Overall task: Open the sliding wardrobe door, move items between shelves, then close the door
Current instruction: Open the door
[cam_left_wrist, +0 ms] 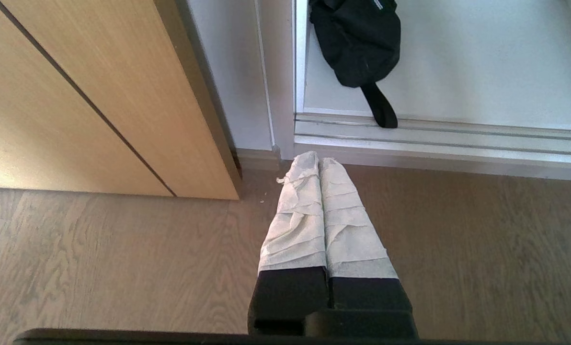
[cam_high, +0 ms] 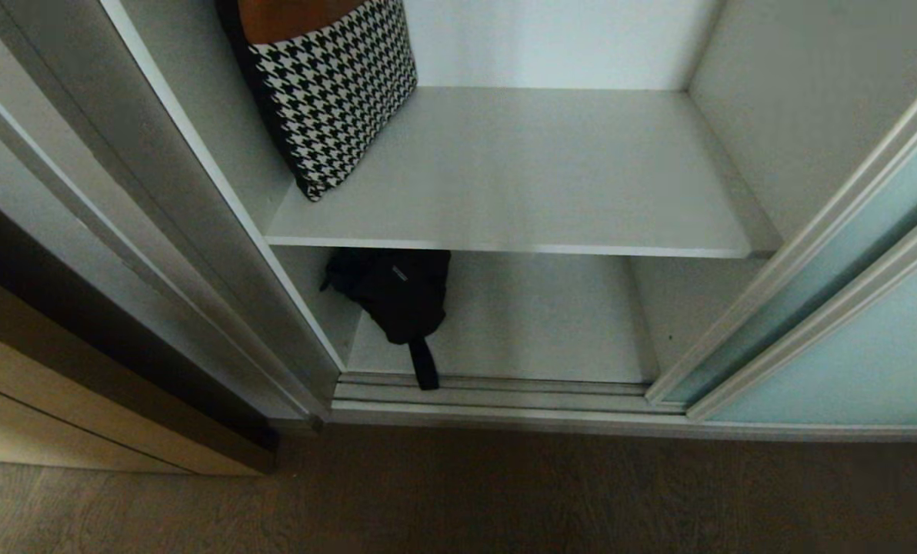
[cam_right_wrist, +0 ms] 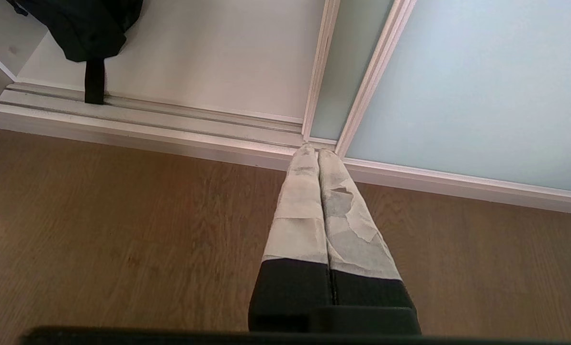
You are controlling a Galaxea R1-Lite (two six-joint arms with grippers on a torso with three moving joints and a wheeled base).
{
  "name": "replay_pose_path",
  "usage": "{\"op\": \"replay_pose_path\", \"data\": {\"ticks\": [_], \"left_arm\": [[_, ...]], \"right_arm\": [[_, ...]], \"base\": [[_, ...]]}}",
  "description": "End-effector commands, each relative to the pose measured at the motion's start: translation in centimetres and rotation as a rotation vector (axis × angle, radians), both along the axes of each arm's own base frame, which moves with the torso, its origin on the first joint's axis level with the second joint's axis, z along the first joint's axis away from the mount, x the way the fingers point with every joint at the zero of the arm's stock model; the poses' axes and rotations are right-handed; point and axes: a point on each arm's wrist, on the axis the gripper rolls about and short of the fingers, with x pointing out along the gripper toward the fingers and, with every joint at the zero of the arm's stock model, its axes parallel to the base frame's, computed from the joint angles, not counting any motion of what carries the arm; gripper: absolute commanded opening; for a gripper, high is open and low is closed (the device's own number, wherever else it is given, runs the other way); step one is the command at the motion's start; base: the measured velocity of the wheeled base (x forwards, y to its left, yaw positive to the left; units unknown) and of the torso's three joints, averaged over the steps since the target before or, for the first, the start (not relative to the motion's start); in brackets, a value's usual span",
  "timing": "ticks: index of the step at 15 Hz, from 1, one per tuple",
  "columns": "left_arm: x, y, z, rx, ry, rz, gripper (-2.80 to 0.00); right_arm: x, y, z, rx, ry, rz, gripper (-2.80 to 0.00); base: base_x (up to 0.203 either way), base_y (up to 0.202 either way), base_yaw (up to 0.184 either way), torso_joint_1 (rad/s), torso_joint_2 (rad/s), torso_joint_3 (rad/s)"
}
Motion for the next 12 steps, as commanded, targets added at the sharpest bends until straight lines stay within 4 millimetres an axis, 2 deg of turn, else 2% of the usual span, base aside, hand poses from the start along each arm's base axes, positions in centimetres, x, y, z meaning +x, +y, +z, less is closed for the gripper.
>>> {"op": "replay_pose_path", "data": {"ticks": [1, 5, 12], "left_arm": [[0.03, 0.00, -0.03, 0.000, 0.005, 0.000, -2.80], [0.03, 0.00, -0.03, -0.001, 0.005, -0.001, -2.80], [0.02, 0.00, -0.03, -0.003, 0.008, -0.001, -2.80]], "right_arm": [[0.00, 0.00, 0.00, -0.001, 0.000, 0.001, -2.80], [0.00, 0.00, -0.01, -0.001, 0.000, 0.001, -2.80], [0.00, 0.00, 0.00, -0.001, 0.000, 0.001, -2.80]], "base": [[0.000, 0.000, 0.000, 0.000, 0.00, 0.000], [0.000, 0.000, 0.000, 0.001, 0.00, -0.016], [0.000, 0.000, 0.000, 0.001, 0.00, -0.177]]}}
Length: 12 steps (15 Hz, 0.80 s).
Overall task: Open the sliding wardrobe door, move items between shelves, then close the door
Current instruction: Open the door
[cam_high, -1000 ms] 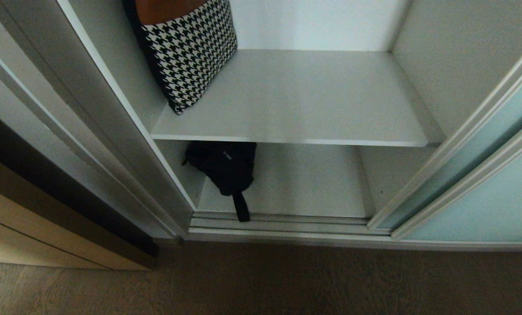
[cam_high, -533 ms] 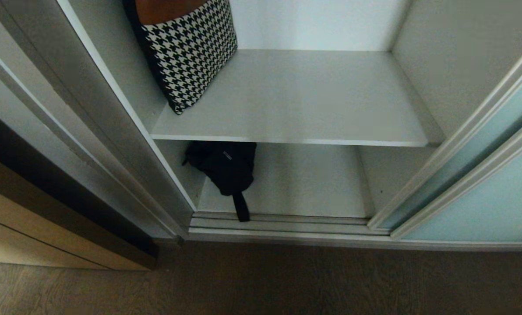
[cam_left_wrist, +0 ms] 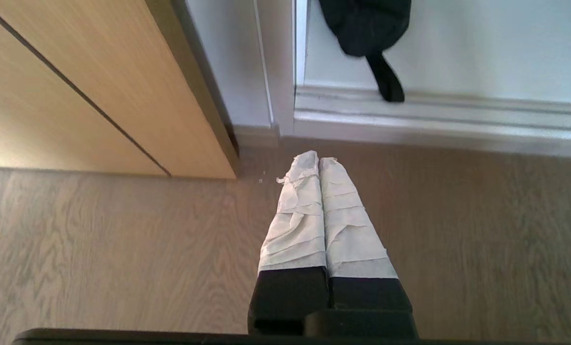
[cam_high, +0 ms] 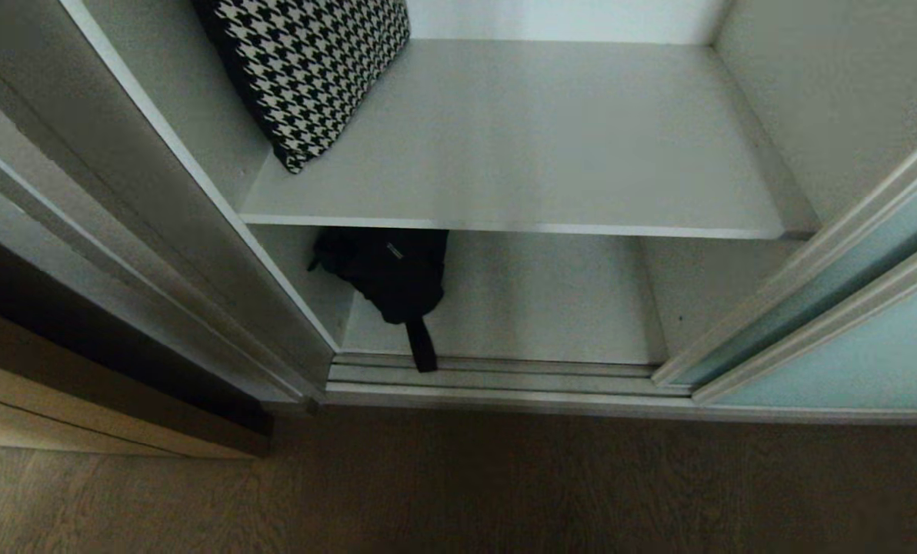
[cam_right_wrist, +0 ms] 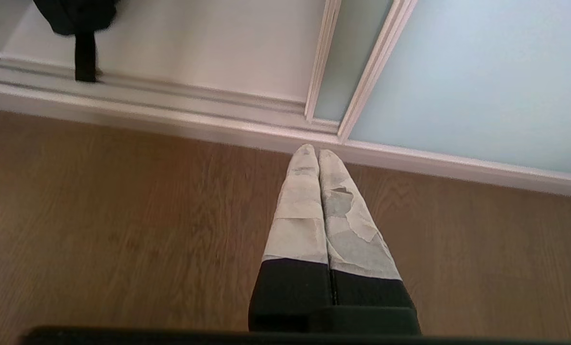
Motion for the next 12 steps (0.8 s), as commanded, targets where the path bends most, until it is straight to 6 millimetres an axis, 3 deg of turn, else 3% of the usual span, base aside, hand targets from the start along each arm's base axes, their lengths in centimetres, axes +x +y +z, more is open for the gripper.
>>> {"op": "replay_pose_path", "data": {"ticks": [1, 12], "left_arm": [[0.01, 0.00, 0.02, 0.000, 0.002, 0.001, -2.80], [-0.01, 0.00, -0.03, 0.000, 0.008, 0.001, -2.80]], "right_arm": [[0.00, 0.00, 0.00, -0.001, 0.000, 0.001, -2.80], [0.00, 0.00, 0.00, -0.001, -0.001, 0.001, -2.80]], "base": [[0.000, 0.000, 0.000, 0.002, -0.01, -0.202], [0.000, 0.000, 0.000, 0.004, 0.00, -0.198]]}}
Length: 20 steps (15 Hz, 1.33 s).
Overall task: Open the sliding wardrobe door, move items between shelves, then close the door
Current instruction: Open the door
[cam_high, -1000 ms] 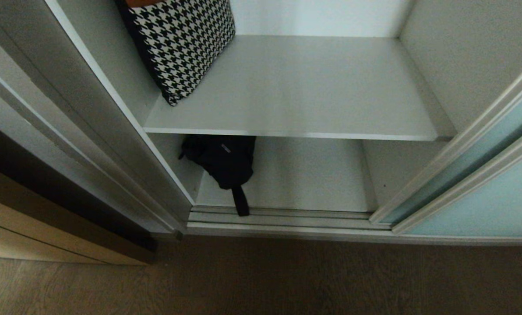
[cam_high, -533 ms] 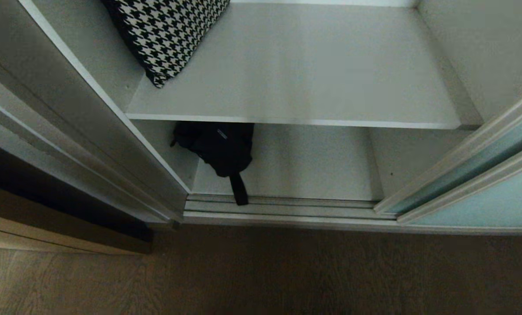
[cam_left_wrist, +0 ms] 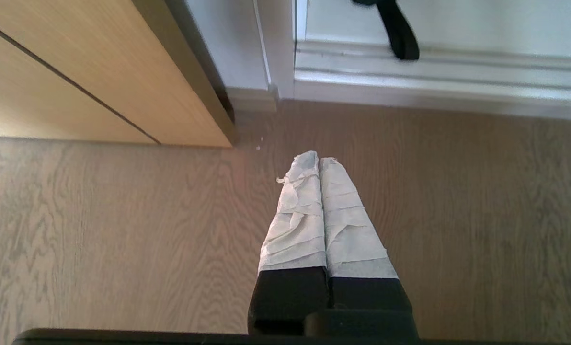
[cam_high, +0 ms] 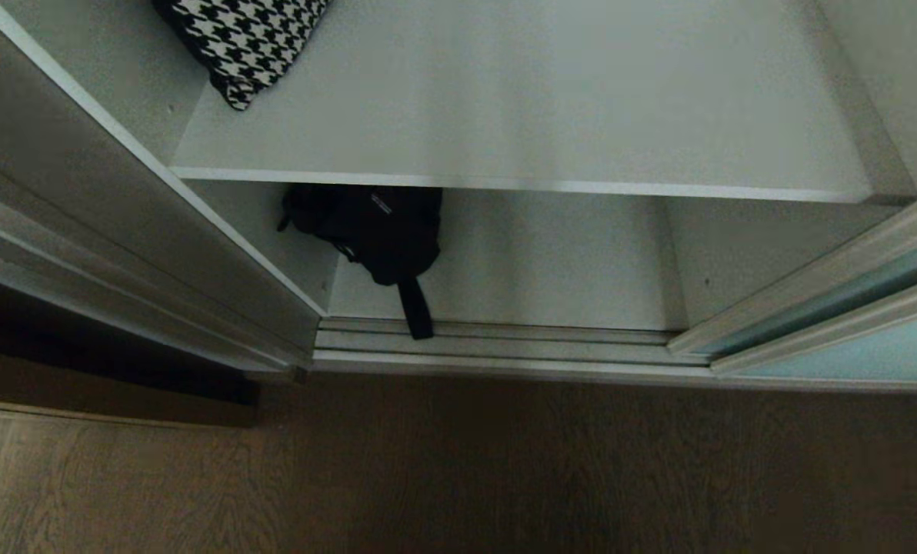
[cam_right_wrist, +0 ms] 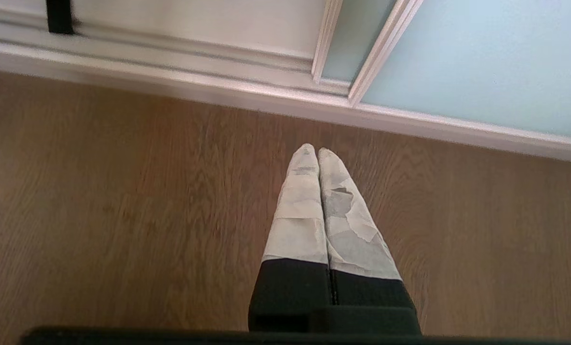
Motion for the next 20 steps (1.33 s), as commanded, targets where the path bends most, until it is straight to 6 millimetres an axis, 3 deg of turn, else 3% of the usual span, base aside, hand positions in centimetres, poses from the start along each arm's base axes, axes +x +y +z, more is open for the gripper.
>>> {"op": "replay_pose_path", "data": {"ticks": [1, 20], "left_arm": [[0.01, 0.00, 0.00, 0.000, 0.003, 0.001, -2.80], [0.01, 0.00, -0.02, 0.000, 0.004, 0.001, -2.80]], "right_arm": [[0.00, 0.00, 0.00, -0.001, 0.000, 0.001, -2.80], [0.01, 0.00, -0.03, -0.001, 0.001, 0.001, -2.80]], "base": [[0.000, 0.000, 0.000, 0.002, 0.00, -0.199], [0.000, 0.000, 0.000, 0.002, 0.00, -0.196]]}}
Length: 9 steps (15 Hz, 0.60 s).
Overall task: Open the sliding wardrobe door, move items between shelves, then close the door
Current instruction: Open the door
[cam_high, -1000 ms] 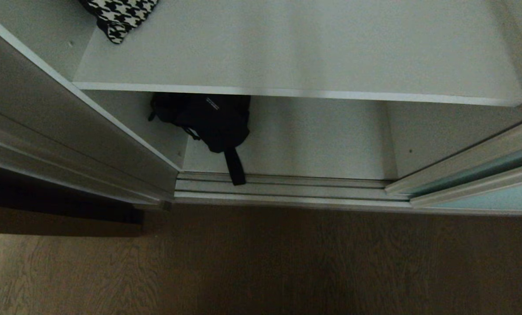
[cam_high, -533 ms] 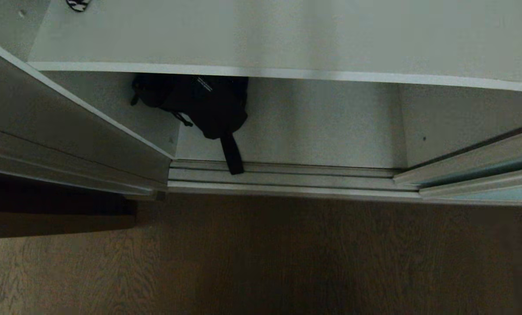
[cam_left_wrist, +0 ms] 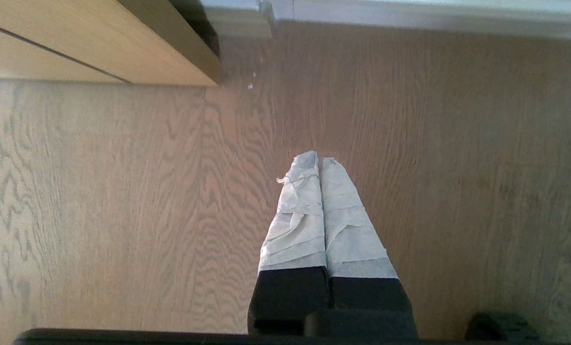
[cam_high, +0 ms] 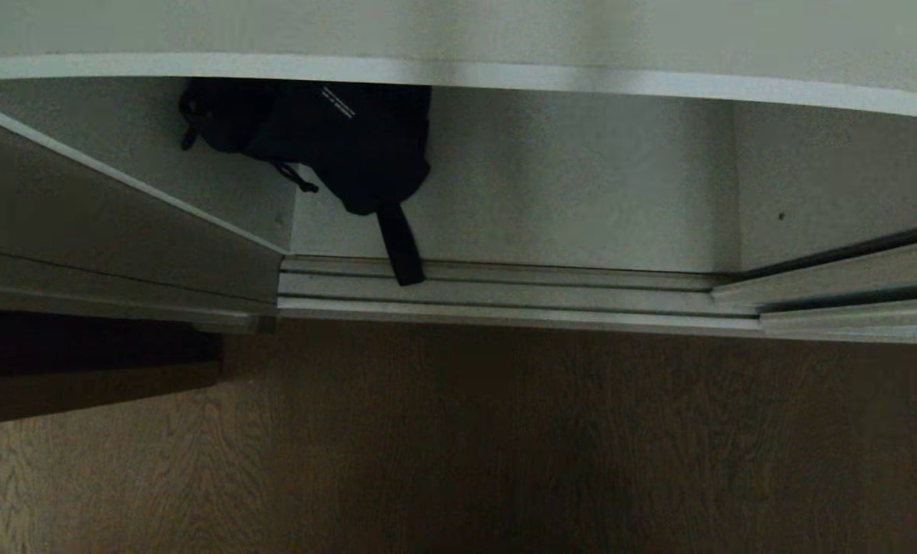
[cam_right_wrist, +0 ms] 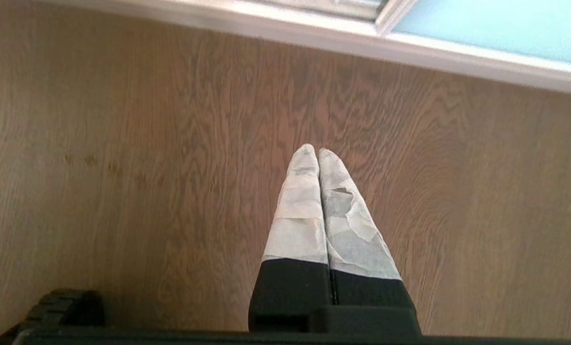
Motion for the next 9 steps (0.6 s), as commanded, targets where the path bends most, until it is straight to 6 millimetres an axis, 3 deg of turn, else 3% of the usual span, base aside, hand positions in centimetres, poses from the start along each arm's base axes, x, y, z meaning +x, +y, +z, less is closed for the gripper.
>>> {"op": "replay_pose_path", "data": {"ticks": [1, 4, 9], "left_arm": [[0.04, 0.00, 0.06, -0.002, -0.010, 0.001, -2.80], [0.05, 0.00, 0.04, 0.004, -0.010, 0.002, -2.80], [0.04, -0.01, -0.06, 0.023, 0.002, -0.005, -2.80]], "right_arm": [[-0.01, 0.00, 0.00, -0.001, -0.002, 0.001, -2.80], [-0.01, 0.00, 0.00, -0.001, -0.002, 0.001, -2.80], [-0.01, 0.00, 0.00, -0.001, -0.002, 0.001, -2.80]], "base": [[0.000, 0.000, 0.000, 0.006, 0.00, -0.195], [0.000, 0.000, 0.000, 0.004, 0.00, -0.138], [0.000, 0.000, 0.000, 0.000, 0.00, -0.010]]}}
